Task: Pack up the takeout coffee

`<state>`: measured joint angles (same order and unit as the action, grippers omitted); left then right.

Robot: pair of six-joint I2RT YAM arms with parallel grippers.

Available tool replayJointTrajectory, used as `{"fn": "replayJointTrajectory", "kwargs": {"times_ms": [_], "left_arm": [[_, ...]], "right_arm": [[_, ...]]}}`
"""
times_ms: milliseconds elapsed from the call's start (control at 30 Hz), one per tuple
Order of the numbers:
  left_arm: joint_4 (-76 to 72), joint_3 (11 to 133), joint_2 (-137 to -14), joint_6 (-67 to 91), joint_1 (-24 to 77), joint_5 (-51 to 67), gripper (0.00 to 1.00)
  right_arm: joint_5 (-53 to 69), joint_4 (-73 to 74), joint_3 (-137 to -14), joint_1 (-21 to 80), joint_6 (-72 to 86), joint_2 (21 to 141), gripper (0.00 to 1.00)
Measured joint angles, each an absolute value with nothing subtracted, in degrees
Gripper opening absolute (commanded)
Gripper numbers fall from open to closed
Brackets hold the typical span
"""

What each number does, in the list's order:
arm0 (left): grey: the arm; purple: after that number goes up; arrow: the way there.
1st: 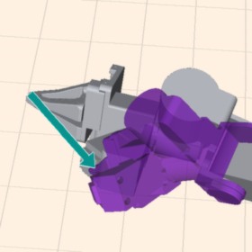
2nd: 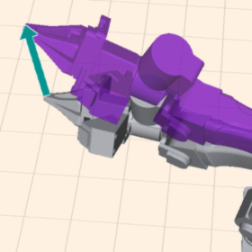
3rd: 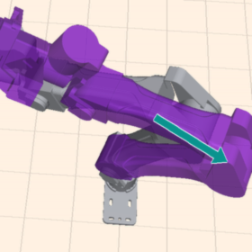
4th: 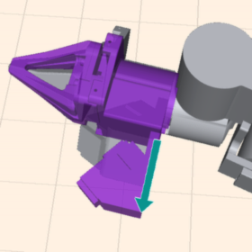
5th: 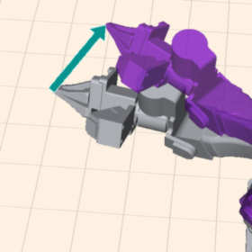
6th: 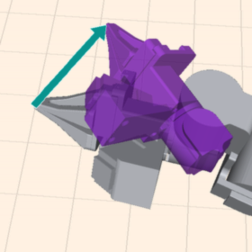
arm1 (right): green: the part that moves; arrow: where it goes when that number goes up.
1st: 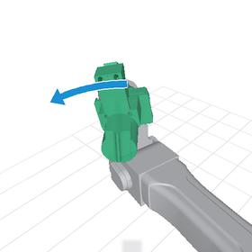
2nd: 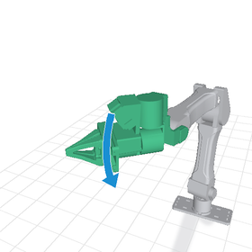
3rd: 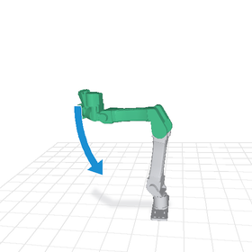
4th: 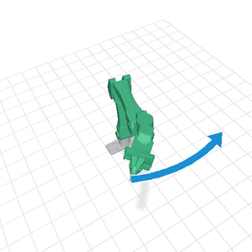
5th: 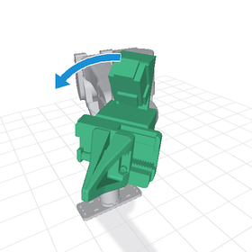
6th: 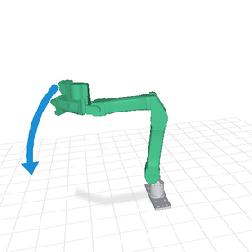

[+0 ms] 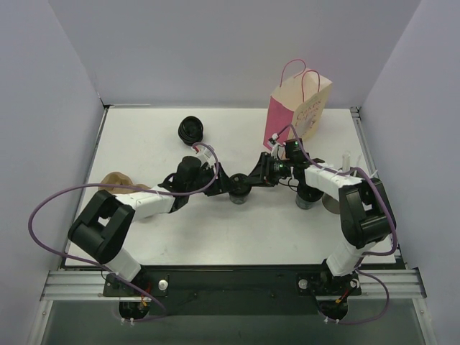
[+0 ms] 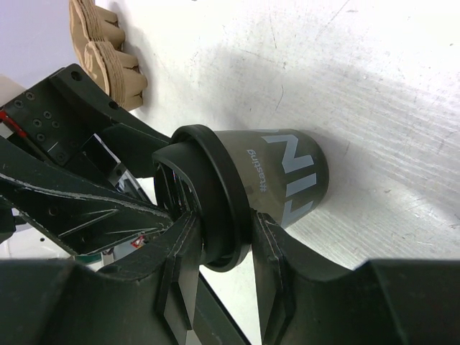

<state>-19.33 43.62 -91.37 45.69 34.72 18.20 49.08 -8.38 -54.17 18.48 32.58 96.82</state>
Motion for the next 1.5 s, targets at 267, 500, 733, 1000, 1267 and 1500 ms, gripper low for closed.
{"fn": "replayJointTrajectory", "kwargs": {"times_ms": [267,500,733,1000,1267,1500], "left_arm": [[-21.32,43.77,-92.73,48.62,34.5,18.28,0.64],[-21.78,44.51,-93.93,49.32,34.39,17.15,0.68],[-22.11,45.15,-94.76,49.3,34.41,16.58,0.59],[-16.91,49.65,-95.48,46.19,34.94,12.86,0.53],[-15.25,50.74,-95.48,44.31,35.7,10.79,0.52],[-15.4,50.78,-95.48,44.25,36.32,10.48,0.52]], "right_arm": [[47.4,-8.38,-54.61,18.48,32.58,96.62,0.21],[47.35,-8.12,-54.76,18.7,32.67,96.62,0.21],[47.37,-8.14,-54.78,18.85,32.99,96.62,0.22],[46.92,-7.46,-54.76,19.03,33.43,96.09,0.4],[47.07,-6.15,-54.76,18.7,33.47,95.98,0.41],[48.88,-4.69,-54.76,16.99,33.17,95.94,0.47]]}}
